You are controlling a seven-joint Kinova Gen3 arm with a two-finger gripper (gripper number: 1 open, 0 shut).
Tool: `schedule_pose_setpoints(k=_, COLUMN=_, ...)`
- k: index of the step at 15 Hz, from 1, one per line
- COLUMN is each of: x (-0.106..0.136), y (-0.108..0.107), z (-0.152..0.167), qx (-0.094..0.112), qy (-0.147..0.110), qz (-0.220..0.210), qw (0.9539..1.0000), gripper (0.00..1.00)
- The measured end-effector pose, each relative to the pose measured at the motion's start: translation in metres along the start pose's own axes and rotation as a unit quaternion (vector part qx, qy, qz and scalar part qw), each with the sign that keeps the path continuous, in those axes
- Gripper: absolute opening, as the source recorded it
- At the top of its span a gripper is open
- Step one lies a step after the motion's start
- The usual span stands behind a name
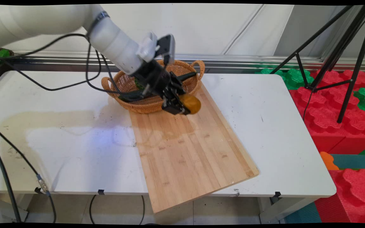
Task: Place the picked object in the vegetable basket
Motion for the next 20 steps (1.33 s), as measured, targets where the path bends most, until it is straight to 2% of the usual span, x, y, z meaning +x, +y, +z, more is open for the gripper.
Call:
schedule_pose_setpoints(k=3, x=0.001, y=-0.004, z=-0.027, qx=0.010, qy=0.019, qz=-0.017, qw=0.9996, gripper=0.00)
schedule_pose_setpoints(k=6, x=-0.003, y=-0.014, z=-0.055, qx=0.028, qy=0.034, qz=-0.040, qw=0.9982, gripper=0.00)
schedule_pose_setpoints(k=12, x=-0.020, y=-0.048, z=-0.094, qx=0.076, qy=0.053, qz=-0.091, qw=0.9916, gripper=0.00)
schedule_pose_setpoints(k=17, x=-0.038, y=-0.077, z=-0.094, qx=0.102, qy=0.053, qz=-0.130, qw=0.9848, gripper=0.00)
schedule_pose_setpoints(k=20, x=-0.052, y=-0.098, z=-0.083, qx=0.121, qy=0.052, qz=-0.166, qw=0.9773, gripper=0.00)
